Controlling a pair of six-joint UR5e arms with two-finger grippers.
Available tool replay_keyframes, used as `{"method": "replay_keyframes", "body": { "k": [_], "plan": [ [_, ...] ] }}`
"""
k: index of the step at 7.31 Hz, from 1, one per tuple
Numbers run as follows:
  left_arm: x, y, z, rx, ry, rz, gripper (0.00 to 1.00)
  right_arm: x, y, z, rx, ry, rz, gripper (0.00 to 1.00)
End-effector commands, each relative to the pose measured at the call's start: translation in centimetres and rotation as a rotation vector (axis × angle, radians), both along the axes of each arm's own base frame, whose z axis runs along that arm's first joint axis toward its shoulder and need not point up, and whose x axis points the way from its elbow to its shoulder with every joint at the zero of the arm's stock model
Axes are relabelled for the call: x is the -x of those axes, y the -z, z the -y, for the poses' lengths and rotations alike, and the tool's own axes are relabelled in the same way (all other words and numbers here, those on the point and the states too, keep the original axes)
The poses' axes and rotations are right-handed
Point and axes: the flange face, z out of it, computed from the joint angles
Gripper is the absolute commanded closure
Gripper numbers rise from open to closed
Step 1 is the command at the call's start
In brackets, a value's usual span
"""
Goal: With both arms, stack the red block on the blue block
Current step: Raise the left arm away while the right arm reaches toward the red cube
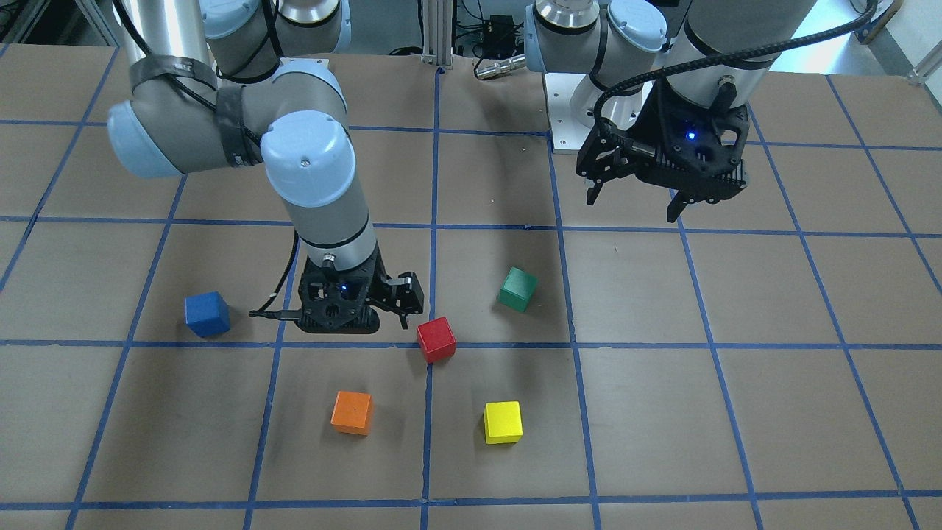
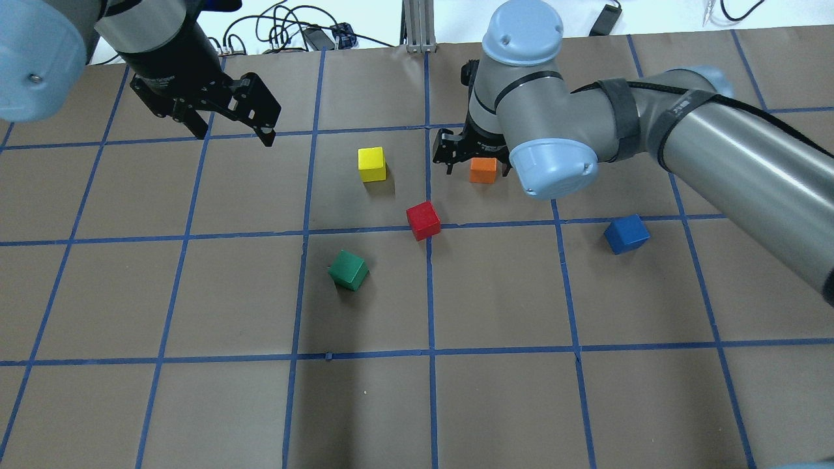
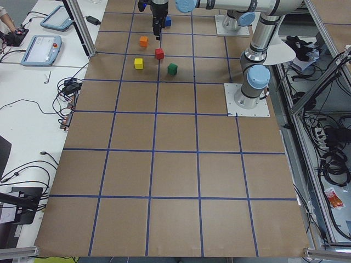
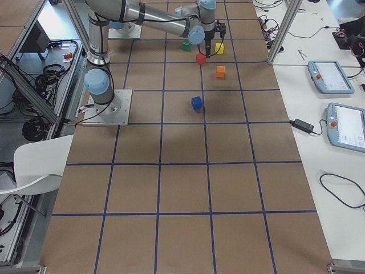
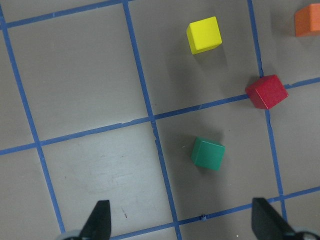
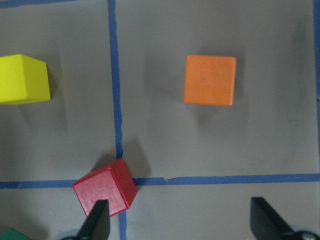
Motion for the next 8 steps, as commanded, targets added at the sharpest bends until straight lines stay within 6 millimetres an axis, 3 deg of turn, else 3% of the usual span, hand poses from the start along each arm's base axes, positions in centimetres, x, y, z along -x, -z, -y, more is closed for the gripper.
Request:
{"method": "replay_keyframes", "body": {
  "k": [1,5,8],
  "plan": [
    [0.1,0.3,-0.2,-0.007,0.002,0.004,0.0,-4.2,2.4,0.4,0.052,-0.031,0.028,0.0],
    [0.3,0.6,-0.4,-0.012,0.001,0.004,0.0,-7.7,6.7,-1.1,0.001,-0.101,-0.001,0.0],
    [0.3,0.4,-0.5,-0.009,0.002,0.004,0.0,-8.2,7.6,-1.6,-0.018,-0.117,-0.01,0.0]
  ]
}}
